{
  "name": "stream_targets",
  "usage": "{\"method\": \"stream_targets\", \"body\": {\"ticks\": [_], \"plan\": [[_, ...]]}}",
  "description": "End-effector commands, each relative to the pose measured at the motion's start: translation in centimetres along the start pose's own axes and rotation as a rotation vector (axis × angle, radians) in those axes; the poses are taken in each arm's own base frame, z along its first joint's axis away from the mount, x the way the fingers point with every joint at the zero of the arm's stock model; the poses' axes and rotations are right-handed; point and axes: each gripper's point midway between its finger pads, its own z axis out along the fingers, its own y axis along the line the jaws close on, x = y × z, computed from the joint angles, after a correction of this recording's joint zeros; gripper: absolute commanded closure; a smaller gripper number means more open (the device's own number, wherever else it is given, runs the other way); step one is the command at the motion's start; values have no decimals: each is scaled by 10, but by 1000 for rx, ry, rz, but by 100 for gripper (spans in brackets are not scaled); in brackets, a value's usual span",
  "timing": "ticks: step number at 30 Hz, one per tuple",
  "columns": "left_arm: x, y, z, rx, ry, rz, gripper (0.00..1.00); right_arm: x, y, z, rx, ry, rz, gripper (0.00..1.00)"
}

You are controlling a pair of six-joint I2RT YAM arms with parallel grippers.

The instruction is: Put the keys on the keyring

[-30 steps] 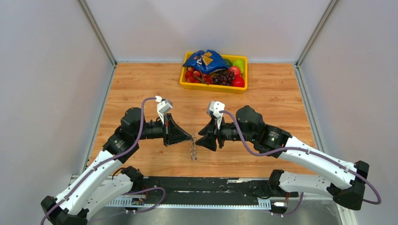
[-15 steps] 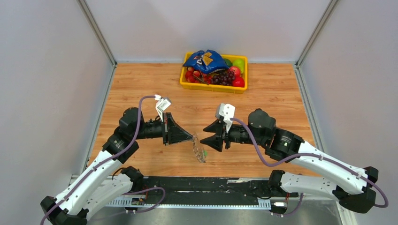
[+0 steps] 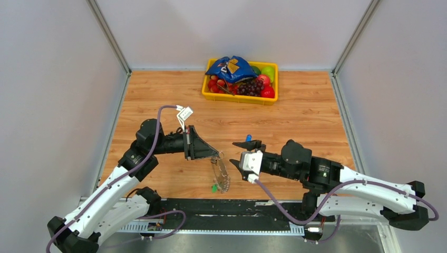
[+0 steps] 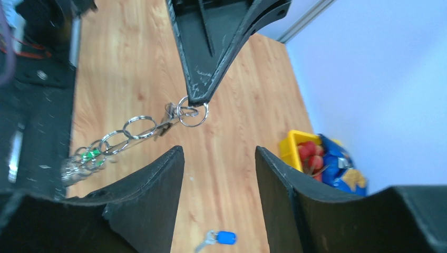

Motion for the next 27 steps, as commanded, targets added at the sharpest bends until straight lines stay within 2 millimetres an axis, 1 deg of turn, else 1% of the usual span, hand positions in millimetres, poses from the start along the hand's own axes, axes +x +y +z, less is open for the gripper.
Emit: {"method": "stream_targets", "body": {"ticks": [1, 6, 7, 9, 13, 16, 19, 23, 27], "plan": [[-11, -28, -4, 60, -9, -7, 100, 5, -19, -3, 123, 43, -354, 42], [-6, -29, -5, 56, 14, -64, 100, 19, -17, -4, 227, 89, -559, 43], [-5, -29, -5, 58, 17, -74, 100, 17, -20, -7, 265, 87, -592, 43], [-3, -32, -6, 72, 27, -84, 100, 12, -18, -8, 294, 68, -633, 46], [1, -36, -6, 105, 59, -90, 100, -10, -19, -15, 343, 3, -678, 47], [5, -36, -6, 111, 89, -106, 100, -18, -17, -16, 337, -15, -706, 47], [8, -32, -5, 90, 110, -136, 100, -23, -7, -15, 303, -39, -737, 46], [12, -30, -5, 81, 138, -185, 100, -19, 5, -12, 262, -45, -790, 46], [12, -36, -6, 103, 145, -210, 100, -19, 10, -11, 243, -49, -832, 47]]}}
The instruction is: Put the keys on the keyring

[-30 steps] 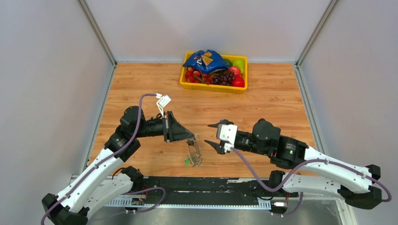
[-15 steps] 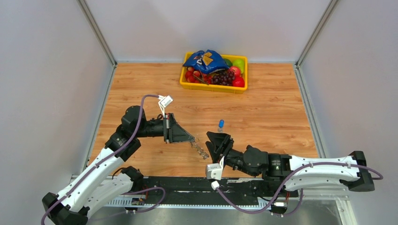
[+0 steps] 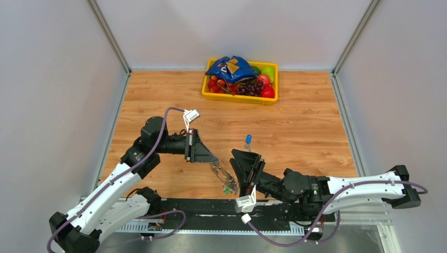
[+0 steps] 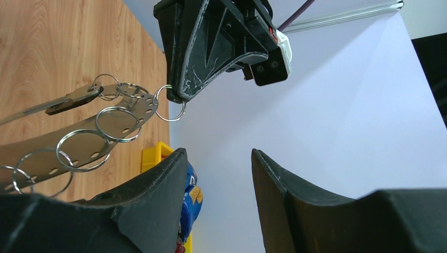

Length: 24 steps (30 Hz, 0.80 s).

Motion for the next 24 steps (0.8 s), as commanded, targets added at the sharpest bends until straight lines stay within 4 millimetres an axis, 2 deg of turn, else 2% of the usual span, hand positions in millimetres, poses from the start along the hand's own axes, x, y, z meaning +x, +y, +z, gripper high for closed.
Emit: {"method": "stream_targets", "body": {"ticks": [1, 7, 16, 24], "plan": [[-1, -31, -5, 77, 15, 4, 100, -5, -10, -3, 27, -18, -57, 47], [0, -38, -7, 104, 21, -10, 100, -13, -11, -1, 19, -50, -112, 50], [1, -46, -8, 136, 42, 3, 100, -41, 0, 5, -22, -125, -162, 52], [3, -46, -9, 141, 48, 20, 100, -55, -3, 8, -18, -153, -187, 60]]}}
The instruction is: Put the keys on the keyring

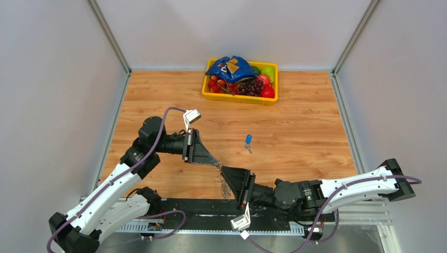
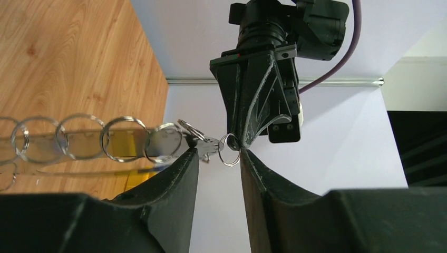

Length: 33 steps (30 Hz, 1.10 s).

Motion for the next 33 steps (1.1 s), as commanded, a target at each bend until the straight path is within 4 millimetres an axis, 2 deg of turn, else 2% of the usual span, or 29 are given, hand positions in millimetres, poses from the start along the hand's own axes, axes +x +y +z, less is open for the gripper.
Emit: {"method": "stream_targets", "body": {"ticks": [1, 12, 23, 29, 33], "plan": [[-2, -23, -3, 58, 4, 78, 100, -7, -32, -1, 74, -17, -8, 61], [0, -22, -1, 70, 20, 98, 100, -5, -39, 0, 83, 4, -21, 69], [14, -29, 0, 95, 63, 137, 100, 0, -38, 2, 75, 44, -40, 72], [16, -28, 0, 95, 67, 144, 100, -1, -38, 4, 71, 39, -42, 81], [15, -28, 1, 95, 68, 150, 100, -1, -38, 4, 72, 41, -34, 91]]}}
